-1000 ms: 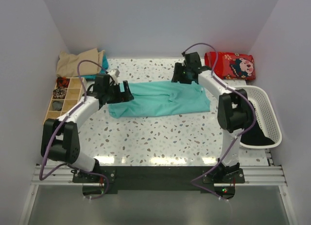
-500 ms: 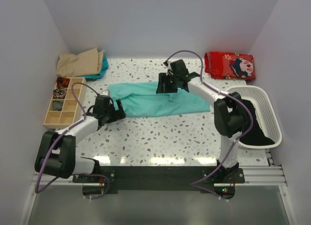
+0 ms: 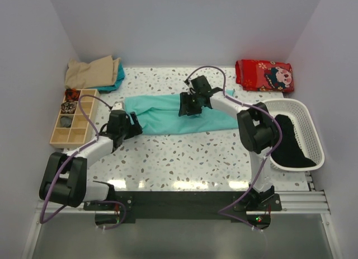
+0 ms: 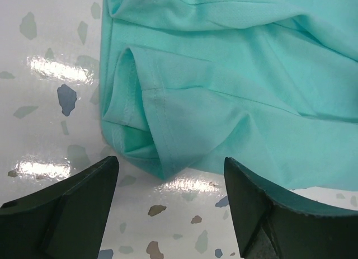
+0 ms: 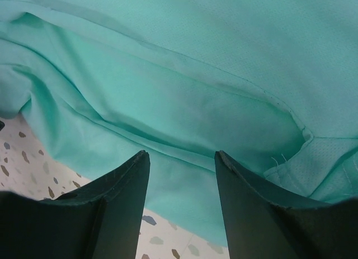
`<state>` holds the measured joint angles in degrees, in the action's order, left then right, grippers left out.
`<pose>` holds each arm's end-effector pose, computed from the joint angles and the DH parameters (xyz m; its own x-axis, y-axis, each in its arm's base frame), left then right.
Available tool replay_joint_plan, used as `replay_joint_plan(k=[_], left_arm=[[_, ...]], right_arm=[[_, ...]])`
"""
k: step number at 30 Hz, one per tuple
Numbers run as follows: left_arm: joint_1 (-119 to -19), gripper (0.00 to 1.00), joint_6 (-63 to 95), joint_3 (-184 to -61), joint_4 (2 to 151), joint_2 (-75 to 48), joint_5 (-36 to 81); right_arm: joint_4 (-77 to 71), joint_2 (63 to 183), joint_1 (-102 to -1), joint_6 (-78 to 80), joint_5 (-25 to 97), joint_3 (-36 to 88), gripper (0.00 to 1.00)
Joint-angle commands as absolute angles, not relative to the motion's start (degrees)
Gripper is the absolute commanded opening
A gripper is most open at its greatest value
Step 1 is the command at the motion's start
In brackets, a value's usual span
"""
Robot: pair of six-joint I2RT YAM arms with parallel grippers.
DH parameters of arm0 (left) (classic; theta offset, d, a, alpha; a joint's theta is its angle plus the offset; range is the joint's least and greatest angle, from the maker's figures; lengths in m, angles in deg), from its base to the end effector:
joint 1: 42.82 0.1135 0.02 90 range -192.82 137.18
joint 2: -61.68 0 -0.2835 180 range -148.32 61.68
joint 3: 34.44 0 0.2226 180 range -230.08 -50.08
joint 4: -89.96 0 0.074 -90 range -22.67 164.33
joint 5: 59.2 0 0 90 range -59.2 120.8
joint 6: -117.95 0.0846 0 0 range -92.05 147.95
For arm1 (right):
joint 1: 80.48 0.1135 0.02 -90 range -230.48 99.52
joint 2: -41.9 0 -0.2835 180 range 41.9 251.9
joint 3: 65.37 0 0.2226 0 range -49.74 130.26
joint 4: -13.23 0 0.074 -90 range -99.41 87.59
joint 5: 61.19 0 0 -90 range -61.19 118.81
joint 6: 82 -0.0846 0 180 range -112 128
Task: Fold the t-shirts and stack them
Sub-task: Fold the other side of the tshirt into a rectangle
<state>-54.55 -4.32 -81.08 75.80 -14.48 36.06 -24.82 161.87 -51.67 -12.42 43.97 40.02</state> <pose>0.2565 -0.0453 0.1698 -0.6452 -0.4090 -0.6453 -0.2447 0.9108 -0.3326 0.4025 0.2466 0.1794 -0.8634 -0.0905 -0.4963 -0.3233 0.8545 0.4065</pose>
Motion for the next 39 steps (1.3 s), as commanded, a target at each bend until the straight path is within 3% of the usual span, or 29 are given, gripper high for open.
replay_joint_plan(k=[1,6,13,24,39], left_arm=[[-54.95,0.77,-4.57,-80.58,80.92,-13.81,36.25],[-55.30,0.49,-4.66,-79.70,82.24,-15.39,35.46],[-55.57,0.46,-5.01,-78.91,82.76,-16.28,36.07],[-55.66,0.07,-3.26,-80.31,81.54,-16.80,36.34],[-52.67,0.02,7.03,-95.95,58.87,-18.91,36.87]], right_arm=[[-23.68,161.61,-51.74,-11.59,44.99,39.47,0.54],[-23.85,161.96,-51.66,-11.77,44.99,39.38,0.54],[-23.94,161.96,-51.39,-11.77,45.16,38.95,0.54],[-25.08,163.28,-50.69,-11.42,45.08,38.68,0.52],[-27.19,164.25,-50.51,-10.46,39.71,33.41,0.50]])
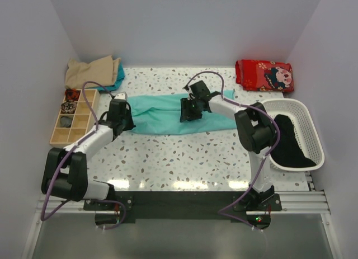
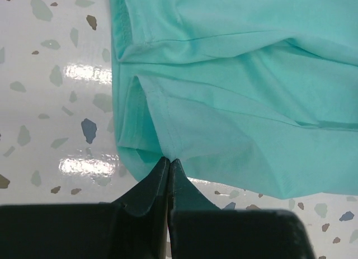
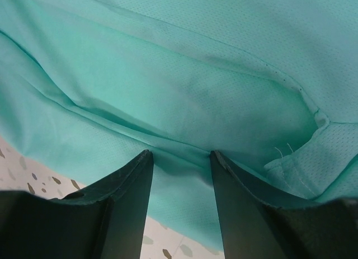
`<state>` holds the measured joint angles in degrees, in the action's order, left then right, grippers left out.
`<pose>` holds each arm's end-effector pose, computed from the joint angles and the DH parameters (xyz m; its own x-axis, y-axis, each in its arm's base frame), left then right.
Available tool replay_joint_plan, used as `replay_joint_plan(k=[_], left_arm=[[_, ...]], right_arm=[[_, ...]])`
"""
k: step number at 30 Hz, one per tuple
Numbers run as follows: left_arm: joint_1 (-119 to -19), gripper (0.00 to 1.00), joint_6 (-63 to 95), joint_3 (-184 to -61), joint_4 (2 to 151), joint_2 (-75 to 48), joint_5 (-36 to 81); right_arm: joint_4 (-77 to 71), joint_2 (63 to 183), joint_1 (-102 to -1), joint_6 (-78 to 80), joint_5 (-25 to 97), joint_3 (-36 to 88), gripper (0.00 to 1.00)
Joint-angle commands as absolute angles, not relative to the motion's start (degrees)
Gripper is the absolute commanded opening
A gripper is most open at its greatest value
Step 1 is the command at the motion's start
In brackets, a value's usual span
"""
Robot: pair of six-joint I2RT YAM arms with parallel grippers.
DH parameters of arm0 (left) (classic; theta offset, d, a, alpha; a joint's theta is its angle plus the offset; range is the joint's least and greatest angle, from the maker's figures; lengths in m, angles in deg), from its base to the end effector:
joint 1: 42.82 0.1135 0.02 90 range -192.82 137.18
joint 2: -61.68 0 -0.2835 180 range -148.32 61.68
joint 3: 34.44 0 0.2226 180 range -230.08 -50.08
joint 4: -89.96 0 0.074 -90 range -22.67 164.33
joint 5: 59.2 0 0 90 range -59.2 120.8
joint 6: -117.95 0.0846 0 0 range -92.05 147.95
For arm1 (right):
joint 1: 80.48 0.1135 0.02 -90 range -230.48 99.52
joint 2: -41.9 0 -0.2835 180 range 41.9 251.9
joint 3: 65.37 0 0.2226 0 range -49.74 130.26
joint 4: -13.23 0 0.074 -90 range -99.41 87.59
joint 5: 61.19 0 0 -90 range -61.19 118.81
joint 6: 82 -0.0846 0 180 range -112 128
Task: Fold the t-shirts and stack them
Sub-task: Fold the other side of the tshirt into a rectangle
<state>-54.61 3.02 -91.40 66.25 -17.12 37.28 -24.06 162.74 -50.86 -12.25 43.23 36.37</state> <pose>0.2782 -0.0483 0.1960 -0.6867 -0.2845 -0.6690 -0.1806 0.9581 -0.2221 0.3912 0.2467 0.1542 -0.8864 -0.1184 -0.4475 -0.3109 0.8684 0.3862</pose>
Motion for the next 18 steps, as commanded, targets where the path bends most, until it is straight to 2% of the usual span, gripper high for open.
replay_joint_plan(k=[1,9,10,15,16,17,18], left_arm=[[-52.58,0.01,7.12,-97.09,56.51,-19.96,37.21],[-51.52,0.00,7.65,-99.65,49.81,-25.41,41.77],[-51.52,0.06,7.39,-99.74,49.28,-25.59,42.92],[-51.52,0.06,7.29,-102.19,45.24,-25.86,48.27],[-51.52,0.13,7.47,-102.63,44.80,-25.94,48.81],[-51.44,0.28,7.47,-103.16,44.27,-26.03,49.25],[-51.52,0.50,7.30,-104.12,43.40,-26.12,49.95]], right_arm=[[-27.28,164.25,-50.60,-10.37,39.54,33.32,0.50],[-28.25,164.42,-50.51,-9.49,38.92,32.97,0.50],[-28.42,164.34,-50.60,-9.31,38.92,32.97,0.50],[-28.77,164.25,-50.51,-8.78,38.13,32.88,0.50],[-28.77,164.16,-50.51,-8.87,38.22,32.88,0.50],[-28.69,164.07,-50.51,-8.70,38.39,32.79,0.50],[-28.43,163.90,-50.51,-8.70,38.48,32.79,0.50]])
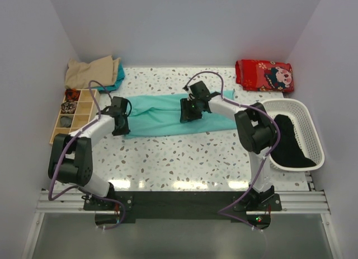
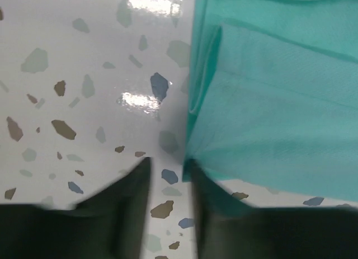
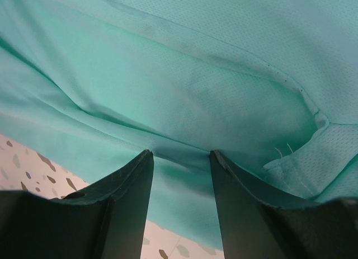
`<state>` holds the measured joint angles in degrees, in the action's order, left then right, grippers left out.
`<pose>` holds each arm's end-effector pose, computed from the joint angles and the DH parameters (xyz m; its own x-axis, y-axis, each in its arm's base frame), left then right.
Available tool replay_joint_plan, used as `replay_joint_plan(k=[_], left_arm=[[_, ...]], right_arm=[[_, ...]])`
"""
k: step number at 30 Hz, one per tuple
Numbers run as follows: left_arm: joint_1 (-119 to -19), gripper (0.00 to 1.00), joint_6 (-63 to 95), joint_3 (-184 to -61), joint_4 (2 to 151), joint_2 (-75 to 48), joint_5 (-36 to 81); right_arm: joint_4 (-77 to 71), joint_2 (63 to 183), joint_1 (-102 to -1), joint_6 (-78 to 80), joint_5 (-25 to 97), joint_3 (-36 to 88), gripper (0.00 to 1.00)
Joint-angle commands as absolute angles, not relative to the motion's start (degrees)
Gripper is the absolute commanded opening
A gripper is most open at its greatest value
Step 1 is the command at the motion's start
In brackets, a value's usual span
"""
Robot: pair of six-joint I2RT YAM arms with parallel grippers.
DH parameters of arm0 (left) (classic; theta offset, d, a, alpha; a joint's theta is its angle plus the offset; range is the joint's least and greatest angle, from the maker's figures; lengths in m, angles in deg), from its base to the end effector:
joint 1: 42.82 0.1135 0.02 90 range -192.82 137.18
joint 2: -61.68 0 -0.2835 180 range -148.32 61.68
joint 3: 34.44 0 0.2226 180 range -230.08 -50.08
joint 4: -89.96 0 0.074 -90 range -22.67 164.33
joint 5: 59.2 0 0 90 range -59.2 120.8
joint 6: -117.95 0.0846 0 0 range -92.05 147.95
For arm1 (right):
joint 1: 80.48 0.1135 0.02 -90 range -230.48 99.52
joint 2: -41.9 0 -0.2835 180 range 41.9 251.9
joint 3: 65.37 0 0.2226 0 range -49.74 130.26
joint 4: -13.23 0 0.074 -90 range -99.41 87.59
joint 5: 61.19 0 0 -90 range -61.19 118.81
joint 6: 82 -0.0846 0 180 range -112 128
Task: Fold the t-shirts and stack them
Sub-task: Fold the other side of the tshirt into a rectangle, then rotate the tshirt 90 degrees
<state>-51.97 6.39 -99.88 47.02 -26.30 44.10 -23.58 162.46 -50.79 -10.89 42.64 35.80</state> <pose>0.2800 -0.0254 0.1693 -0.8576 -0.2241 -0.4629 -0.2738 0.9609 0.0422 0.3904 0.2459 0.1540 -0.8761 -0.1377 -0.4620 -0.3306 0.8690 0.3680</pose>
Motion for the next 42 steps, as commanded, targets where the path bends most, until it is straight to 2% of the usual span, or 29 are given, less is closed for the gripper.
replay_joint_plan(k=[1,7,13,17,26,35,42], left_arm=[[-51.52,1.00,7.30,-104.48,43.04,-26.12,49.87],[-51.61,1.00,8.17,-106.15,43.30,-20.77,49.62],[-51.79,1.00,10.28,-105.54,55.50,-15.66,36.54],[-52.66,1.00,9.41,-107.29,66.03,-20.91,26.16],[-54.60,1.00,8.97,-112.57,78.96,-38.14,20.87],[-54.60,1.00,9.67,-111.52,81.54,-43.87,23.50],[-56.26,1.00,4.58,-104.23,74.86,-40.19,22.72]], right_arm=[[-28.16,163.55,-50.43,-8.78,38.57,32.62,0.50],[-27.55,159.86,-50.43,-8.34,38.75,31.74,0.51],[-27.63,151.42,-50.78,-9.31,30.42,32.09,0.57],[-28.07,149.22,-52.00,-10.01,23.03,32.18,0.59],[-26.41,147.73,-60.35,-12.83,16.34,27.96,0.59],[-26.75,156.58,-62.73,-12.03,17.65,32.26,0.60],[-32.11,168.97,-62.64,-12.56,22.57,44.64,0.59]])
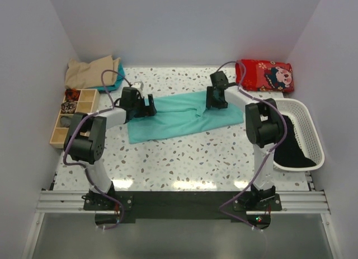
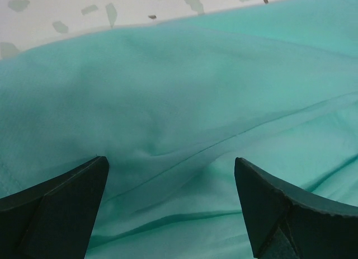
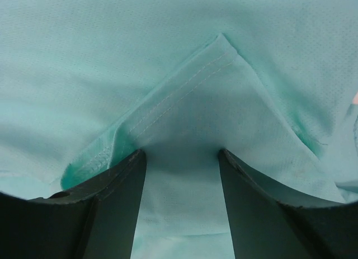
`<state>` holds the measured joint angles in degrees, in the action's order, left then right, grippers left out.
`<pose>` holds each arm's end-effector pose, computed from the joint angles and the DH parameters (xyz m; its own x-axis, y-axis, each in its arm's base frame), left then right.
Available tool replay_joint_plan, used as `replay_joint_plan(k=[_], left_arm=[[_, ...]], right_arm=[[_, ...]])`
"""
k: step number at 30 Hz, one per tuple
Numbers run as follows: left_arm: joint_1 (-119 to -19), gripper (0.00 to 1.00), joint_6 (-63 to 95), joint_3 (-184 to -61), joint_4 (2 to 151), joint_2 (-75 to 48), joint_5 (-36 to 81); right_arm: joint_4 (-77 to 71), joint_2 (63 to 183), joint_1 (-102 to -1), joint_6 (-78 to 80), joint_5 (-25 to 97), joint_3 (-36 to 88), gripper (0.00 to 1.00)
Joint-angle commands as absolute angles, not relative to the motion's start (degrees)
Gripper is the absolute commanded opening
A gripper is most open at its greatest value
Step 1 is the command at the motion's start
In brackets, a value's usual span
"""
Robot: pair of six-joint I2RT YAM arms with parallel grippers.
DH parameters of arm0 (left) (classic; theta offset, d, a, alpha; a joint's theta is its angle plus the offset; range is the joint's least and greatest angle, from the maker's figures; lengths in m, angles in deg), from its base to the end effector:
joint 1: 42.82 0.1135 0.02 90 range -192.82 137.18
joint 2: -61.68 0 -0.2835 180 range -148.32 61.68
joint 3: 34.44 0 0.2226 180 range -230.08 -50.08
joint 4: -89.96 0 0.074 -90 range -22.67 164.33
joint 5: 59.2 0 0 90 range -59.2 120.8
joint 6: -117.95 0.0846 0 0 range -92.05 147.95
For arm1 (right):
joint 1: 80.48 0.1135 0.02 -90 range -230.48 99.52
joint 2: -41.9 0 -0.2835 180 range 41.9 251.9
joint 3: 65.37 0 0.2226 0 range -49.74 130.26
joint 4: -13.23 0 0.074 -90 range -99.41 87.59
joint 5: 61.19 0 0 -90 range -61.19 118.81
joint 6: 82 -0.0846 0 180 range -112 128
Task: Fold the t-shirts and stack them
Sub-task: Rotate the tshirt 90 degrees
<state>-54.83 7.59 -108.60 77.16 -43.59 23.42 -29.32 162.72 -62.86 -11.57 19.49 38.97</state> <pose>0.3880 -0.0937 0.1625 -0.7393 -0.1955 -0.6444 0.0423 0.9416 -0.3342 0.4423 0.1261 0.1588 -0.8435 0.0789 -0.5314 0.0671 0.9969 0.0415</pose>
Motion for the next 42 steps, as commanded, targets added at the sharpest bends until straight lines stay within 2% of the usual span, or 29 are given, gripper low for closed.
replay_joint_plan(k=[1,5,8,12,15,18,23,26,30,34,39,42], left_arm=[[-56.70,1.00,3.79,-100.83,74.68,-39.05,22.28],[-59.60,1.00,0.27,-93.68,72.41,-31.75,20.17],[-62.15,1.00,-1.05,-90.34,69.67,-28.15,19.12],[-65.22,1.00,-3.25,-85.16,69.05,-23.67,15.52],[-68.12,1.00,-5.44,-80.77,68.88,-20.33,11.91],[-72.77,1.00,-6.94,-78.04,68.26,-18.21,7.52],[-78.15,1.00,-6.24,-76.53,68.00,-13.39,3.65],[-78.07,1.00,-4.40,-79.95,63.71,-10.13,9.51],[-77.98,1.00,-0.80,-90.64,58.69,-8.63,18.65],[-75.35,1.00,2.36,-99.46,57.80,-11.25,24.64],[-68.93,1.00,5.09,-105.44,60.96,-18.63,23.51],[-67.70,1.00,5.10,-105.89,68.67,-24.95,22.11]], right_arm=[[-32.29,170.12,-62.64,-12.56,23.10,45.62,0.58],[-36.14,176.97,-62.38,-11.25,26.17,54.04,0.58],[-42.29,184.62,-61.59,-8.70,28.63,65.28,0.58],[-51.00,196.21,-60.54,-6.77,35.04,87.91,0.60],[-50.42,200.63,-60.01,-5.80,42.50,94.48,0.64],[-43.57,199.32,-59.65,-6.41,50.68,91.77,0.68],[-34.86,196.43,-60.18,-8.95,57.28,90.90,0.68],[-27.74,191.26,-61.41,-10.89,58.70,87.83,0.69],[-23.86,184.05,-63.34,-9.93,57.56,85.36,0.69],[-23.06,176.65,-64.31,-9.31,55.54,80.18,0.70],[-25.87,171.02,-64.40,-7.73,53.69,72.45,0.70],[-27.18,168.21,-64.22,-7.73,48.78,66.12,0.69]])
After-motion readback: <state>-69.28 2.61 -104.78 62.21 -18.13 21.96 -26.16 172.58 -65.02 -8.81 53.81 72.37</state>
